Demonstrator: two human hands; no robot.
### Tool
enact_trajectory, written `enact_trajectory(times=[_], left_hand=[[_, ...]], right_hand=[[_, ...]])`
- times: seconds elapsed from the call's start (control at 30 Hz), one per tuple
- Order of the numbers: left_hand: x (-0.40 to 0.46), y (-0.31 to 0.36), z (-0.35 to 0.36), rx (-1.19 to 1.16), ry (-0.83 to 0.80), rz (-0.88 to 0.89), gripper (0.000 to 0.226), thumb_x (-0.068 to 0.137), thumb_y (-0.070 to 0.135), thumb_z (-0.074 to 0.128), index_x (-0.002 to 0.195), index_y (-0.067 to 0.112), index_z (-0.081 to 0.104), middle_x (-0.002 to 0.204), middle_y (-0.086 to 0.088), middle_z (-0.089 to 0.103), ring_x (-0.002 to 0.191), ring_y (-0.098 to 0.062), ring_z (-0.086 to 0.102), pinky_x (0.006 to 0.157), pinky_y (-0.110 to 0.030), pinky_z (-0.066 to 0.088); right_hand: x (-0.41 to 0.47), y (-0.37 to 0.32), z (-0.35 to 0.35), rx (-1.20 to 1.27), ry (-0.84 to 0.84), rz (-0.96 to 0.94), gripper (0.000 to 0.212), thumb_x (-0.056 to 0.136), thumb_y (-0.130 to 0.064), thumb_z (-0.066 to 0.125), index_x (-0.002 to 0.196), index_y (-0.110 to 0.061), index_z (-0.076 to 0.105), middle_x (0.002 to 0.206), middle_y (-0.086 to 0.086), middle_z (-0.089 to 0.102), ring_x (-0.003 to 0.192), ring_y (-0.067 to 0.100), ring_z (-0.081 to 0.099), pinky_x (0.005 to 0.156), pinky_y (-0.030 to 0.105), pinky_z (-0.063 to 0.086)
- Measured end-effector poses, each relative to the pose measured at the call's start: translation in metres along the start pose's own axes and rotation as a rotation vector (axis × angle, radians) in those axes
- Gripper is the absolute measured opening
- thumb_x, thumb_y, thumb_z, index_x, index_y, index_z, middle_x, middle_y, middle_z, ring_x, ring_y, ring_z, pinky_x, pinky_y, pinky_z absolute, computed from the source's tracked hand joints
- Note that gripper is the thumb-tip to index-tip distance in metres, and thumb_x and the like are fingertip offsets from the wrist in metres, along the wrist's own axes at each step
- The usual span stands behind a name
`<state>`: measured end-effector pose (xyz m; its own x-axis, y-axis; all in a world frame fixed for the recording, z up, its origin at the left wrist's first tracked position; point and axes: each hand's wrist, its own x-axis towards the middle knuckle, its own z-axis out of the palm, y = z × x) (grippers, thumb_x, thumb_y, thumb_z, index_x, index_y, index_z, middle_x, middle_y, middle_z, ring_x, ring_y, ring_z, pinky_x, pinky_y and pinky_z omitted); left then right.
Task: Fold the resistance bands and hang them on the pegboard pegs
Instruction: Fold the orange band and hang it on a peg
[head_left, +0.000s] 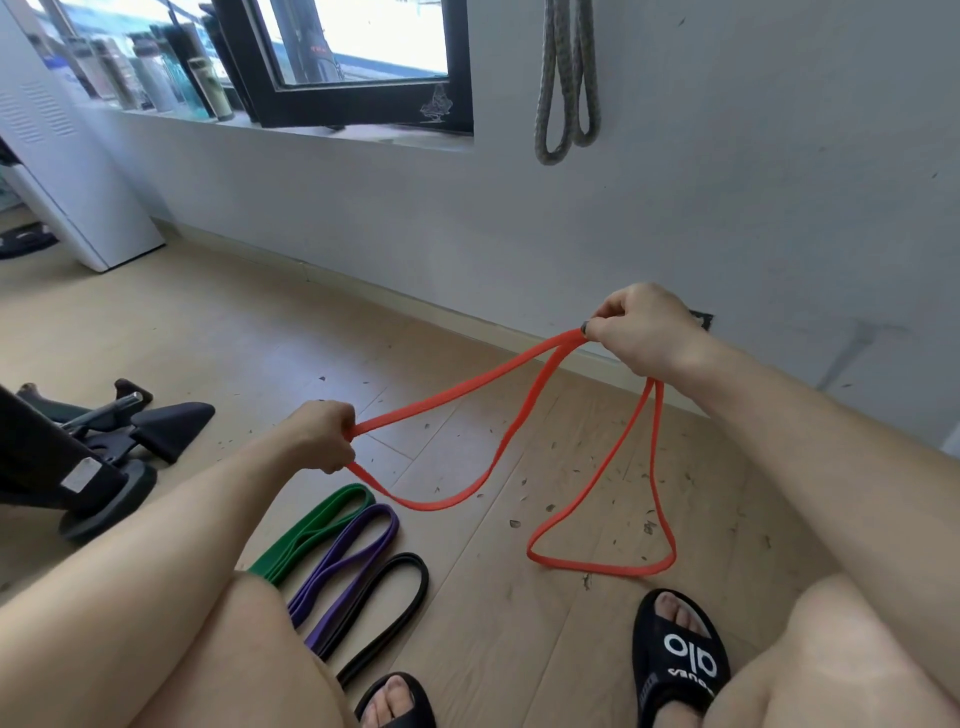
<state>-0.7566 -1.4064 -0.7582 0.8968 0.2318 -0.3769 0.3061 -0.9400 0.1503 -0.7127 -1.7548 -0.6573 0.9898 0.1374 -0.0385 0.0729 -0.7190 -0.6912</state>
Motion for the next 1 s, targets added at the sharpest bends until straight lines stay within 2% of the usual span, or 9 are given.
enact_trajectory(times=[0.07, 0.17, 0.3, 0.43, 0.5, 0.6, 0.77, 0.87, 1.0], left_hand=[[0.001, -0.001, 0.000, -0.010, -0.050, -0.021, 0.014, 0.092, 0.001, 0.066, 0.102, 0.009, 0.058, 0.096, -0.011, 0.064, 0.075, -0.021, 0.070, 0.056, -0.022, 0.056], [0.001, -0.002, 0.001, 0.005, -0.236, -0.008, 0.047, 0.090, 0.011, 0.075, 0.129, 0.016, 0.048, 0.110, -0.011, 0.063, 0.083, -0.020, 0.068, 0.060, -0.023, 0.057], [-0.003, 0.008, 0.002, 0.015, -0.261, 0.178, 0.077, 0.088, 0.030, 0.079, 0.150, 0.035, 0.033, 0.143, -0.006, 0.053, 0.109, -0.021, 0.060, 0.098, -0.036, 0.052], [-0.028, 0.059, -0.007, -0.440, -0.173, 0.460, 0.064, 0.094, 0.042, 0.071, 0.150, 0.043, 0.039, 0.145, 0.004, 0.053, 0.127, -0.011, 0.058, 0.112, -0.039, 0.048], [-0.043, 0.087, -0.014, -0.564, -0.160, 0.589, 0.050, 0.102, 0.038, 0.059, 0.150, 0.037, 0.044, 0.146, 0.011, 0.055, 0.132, -0.002, 0.053, 0.116, -0.031, 0.043], [-0.060, 0.115, -0.020, -0.625, -0.176, 0.690, 0.034, 0.110, 0.033, 0.045, 0.141, 0.030, 0.058, 0.135, 0.021, 0.063, 0.127, 0.009, 0.053, 0.106, -0.014, 0.040], [-0.063, 0.132, -0.013, -0.746, -0.218, 0.751, 0.036, 0.112, 0.028, 0.040, 0.120, 0.005, 0.066, 0.116, -0.004, 0.072, 0.118, -0.018, 0.065, 0.116, -0.043, 0.042], [-0.061, 0.133, -0.018, -0.834, -0.259, 0.733, 0.036, 0.112, 0.021, 0.036, 0.118, 0.002, 0.066, 0.100, -0.010, 0.063, 0.100, -0.021, 0.064, 0.108, -0.036, 0.049], [-0.057, 0.130, -0.024, -0.720, -0.219, 0.722, 0.033, 0.111, 0.022, 0.039, 0.117, 0.010, 0.069, 0.096, -0.004, 0.060, 0.091, -0.014, 0.058, 0.100, -0.035, 0.050]], right_hand=[[-0.001, 0.000, -0.001, 0.004, -0.001, -0.005, 0.015, 0.098, -0.023, 0.061, 0.089, -0.017, 0.071, 0.069, 0.002, 0.055, 0.057, 0.017, 0.048, 0.054, 0.028, 0.038], [-0.002, -0.001, -0.001, 0.019, -0.011, -0.025, 0.015, 0.097, -0.024, 0.061, 0.088, -0.018, 0.071, 0.072, 0.001, 0.057, 0.060, 0.015, 0.049, 0.055, 0.028, 0.037], [-0.010, -0.008, 0.004, 0.007, -0.198, -0.130, 0.013, 0.096, -0.025, 0.065, 0.095, -0.017, 0.075, 0.076, -0.003, 0.061, 0.063, 0.008, 0.051, 0.056, 0.022, 0.037], [-0.016, -0.016, 0.016, -0.087, -0.381, -0.183, 0.010, 0.094, -0.027, 0.068, 0.091, -0.022, 0.076, 0.073, -0.004, 0.064, 0.062, 0.010, 0.053, 0.049, 0.019, 0.039], [-0.016, -0.018, 0.018, -0.067, -0.423, -0.179, 0.010, 0.093, -0.025, 0.068, 0.089, -0.022, 0.077, 0.072, -0.002, 0.063, 0.061, 0.013, 0.052, 0.047, 0.023, 0.039], [-0.016, -0.019, 0.013, 0.040, -0.445, -0.171, 0.011, 0.093, -0.021, 0.067, 0.091, -0.016, 0.077, 0.069, 0.000, 0.059, 0.058, 0.013, 0.048, 0.047, 0.024, 0.038], [-0.016, -0.011, 0.001, 0.207, -0.445, -0.115, 0.014, 0.094, -0.012, 0.065, 0.089, -0.005, 0.075, 0.061, 0.000, 0.051, 0.048, 0.011, 0.037, 0.045, 0.024, 0.031], [-0.016, -0.008, -0.004, 0.261, -0.462, -0.089, 0.014, 0.096, -0.011, 0.063, 0.091, -0.004, 0.075, 0.060, 0.000, 0.050, 0.046, 0.010, 0.034, 0.044, 0.023, 0.029], [-0.017, -0.008, -0.006, 0.329, -0.533, -0.061, 0.017, 0.098, -0.011, 0.060, 0.100, 0.000, 0.072, 0.063, 0.000, 0.050, 0.045, 0.009, 0.030, 0.041, 0.021, 0.026]])
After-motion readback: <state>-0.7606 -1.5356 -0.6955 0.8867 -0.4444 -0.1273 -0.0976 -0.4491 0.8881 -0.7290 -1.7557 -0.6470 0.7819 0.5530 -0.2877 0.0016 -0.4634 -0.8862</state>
